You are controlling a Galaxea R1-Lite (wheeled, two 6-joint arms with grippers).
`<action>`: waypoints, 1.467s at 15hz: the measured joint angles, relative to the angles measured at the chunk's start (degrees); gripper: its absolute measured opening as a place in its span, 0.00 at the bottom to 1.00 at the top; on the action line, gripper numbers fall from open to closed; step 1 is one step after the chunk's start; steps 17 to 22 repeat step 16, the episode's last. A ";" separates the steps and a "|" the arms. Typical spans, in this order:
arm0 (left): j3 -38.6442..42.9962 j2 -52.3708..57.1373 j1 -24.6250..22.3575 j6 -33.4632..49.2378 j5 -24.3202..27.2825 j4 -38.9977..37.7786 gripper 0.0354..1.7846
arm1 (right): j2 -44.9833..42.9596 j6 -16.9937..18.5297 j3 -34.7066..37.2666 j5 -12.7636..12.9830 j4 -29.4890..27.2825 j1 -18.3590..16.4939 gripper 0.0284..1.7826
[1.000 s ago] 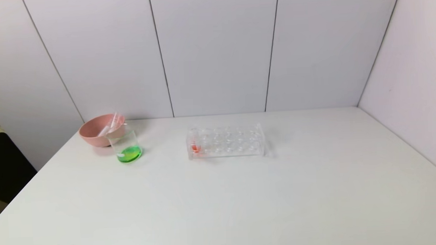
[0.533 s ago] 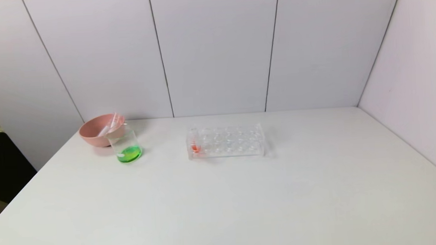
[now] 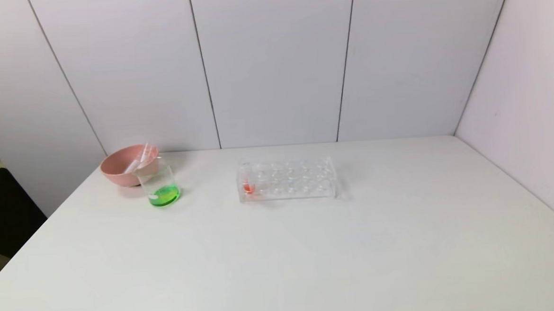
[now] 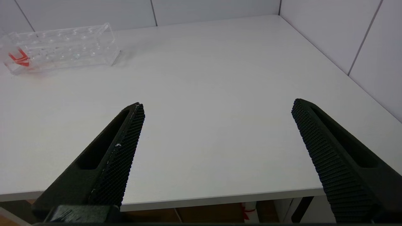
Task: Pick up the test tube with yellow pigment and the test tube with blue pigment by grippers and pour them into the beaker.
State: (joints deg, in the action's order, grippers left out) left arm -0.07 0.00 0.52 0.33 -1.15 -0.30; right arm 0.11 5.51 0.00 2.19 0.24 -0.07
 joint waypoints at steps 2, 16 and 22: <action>0.05 0.00 0.00 3.44 -0.41 -0.18 0.99 | 0.00 0.00 0.00 0.00 -0.02 0.00 0.96; 0.07 0.00 0.00 5.25 -0.59 -0.38 0.99 | 0.00 -0.02 0.00 0.00 -0.04 0.02 0.96; 0.07 0.00 0.00 5.25 -0.59 -0.38 0.99 | 0.00 -0.02 0.00 0.00 -0.04 0.02 0.96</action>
